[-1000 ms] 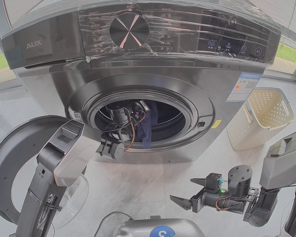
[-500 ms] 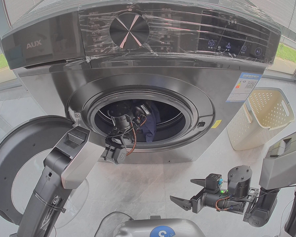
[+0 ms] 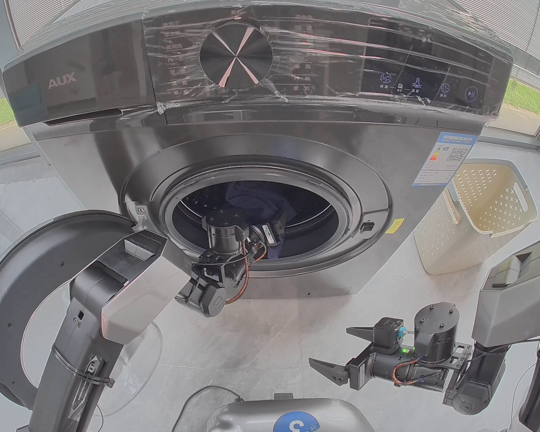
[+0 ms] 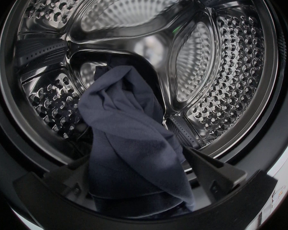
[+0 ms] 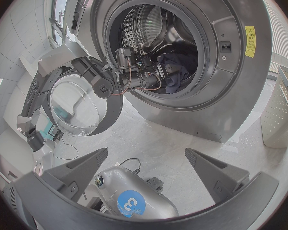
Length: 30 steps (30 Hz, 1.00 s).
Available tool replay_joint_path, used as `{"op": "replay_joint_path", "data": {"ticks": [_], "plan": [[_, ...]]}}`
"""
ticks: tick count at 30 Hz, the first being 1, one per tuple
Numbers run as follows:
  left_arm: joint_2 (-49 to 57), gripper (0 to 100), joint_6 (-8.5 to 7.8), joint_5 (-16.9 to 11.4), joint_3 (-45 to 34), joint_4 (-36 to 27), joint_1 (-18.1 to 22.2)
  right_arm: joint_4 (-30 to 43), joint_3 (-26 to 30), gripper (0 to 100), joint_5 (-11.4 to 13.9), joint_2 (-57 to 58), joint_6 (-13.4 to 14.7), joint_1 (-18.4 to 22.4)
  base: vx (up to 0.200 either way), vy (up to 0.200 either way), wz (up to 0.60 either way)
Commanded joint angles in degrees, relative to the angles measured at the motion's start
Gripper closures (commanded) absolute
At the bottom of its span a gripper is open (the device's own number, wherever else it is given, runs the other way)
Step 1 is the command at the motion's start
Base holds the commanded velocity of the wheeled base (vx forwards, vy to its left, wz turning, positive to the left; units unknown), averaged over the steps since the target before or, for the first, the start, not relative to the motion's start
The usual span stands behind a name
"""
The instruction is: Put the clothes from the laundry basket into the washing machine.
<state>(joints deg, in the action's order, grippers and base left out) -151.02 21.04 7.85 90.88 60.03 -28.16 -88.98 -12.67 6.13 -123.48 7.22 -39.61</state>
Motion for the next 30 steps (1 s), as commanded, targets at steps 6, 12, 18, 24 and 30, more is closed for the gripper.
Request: {"op": "replay_joint_path", "data": {"ticks": [6, 12, 18, 24, 30], "plan": [[-2.4, 100, -0.65, 0.0, 5.2, -3.3, -0.4, -0.9, -0.1, 0, 0.0, -0.1, 0.0, -0.1, 0.000, 0.000, 0.00], [-7.2, 100, 0.40, 0.9, 17.7, -2.8, -0.3, -0.9, -0.1, 0, 0.0, -0.1, 0.0, -0.1, 0.000, 0.000, 0.00], [-10.4, 100, 1.02, 2.0, 23.7, -2.5, 0.1, -0.9, 0.0, 0, 0.0, -0.1, 0.0, -0.1, 0.000, 0.000, 0.00], [-10.7, 100, 1.20, 2.3, 23.7, -2.5, 0.0, -1.0, 0.1, 0, 0.0, -0.2, 0.1, -0.4, 0.000, 0.000, 0.00], [-9.8, 0, 1.28, 2.4, 23.7, -2.5, -0.4, -1.0, 0.2, 0, 0.0, -0.2, 0.1, -0.4, 0.000, 0.000, 0.00]]}}
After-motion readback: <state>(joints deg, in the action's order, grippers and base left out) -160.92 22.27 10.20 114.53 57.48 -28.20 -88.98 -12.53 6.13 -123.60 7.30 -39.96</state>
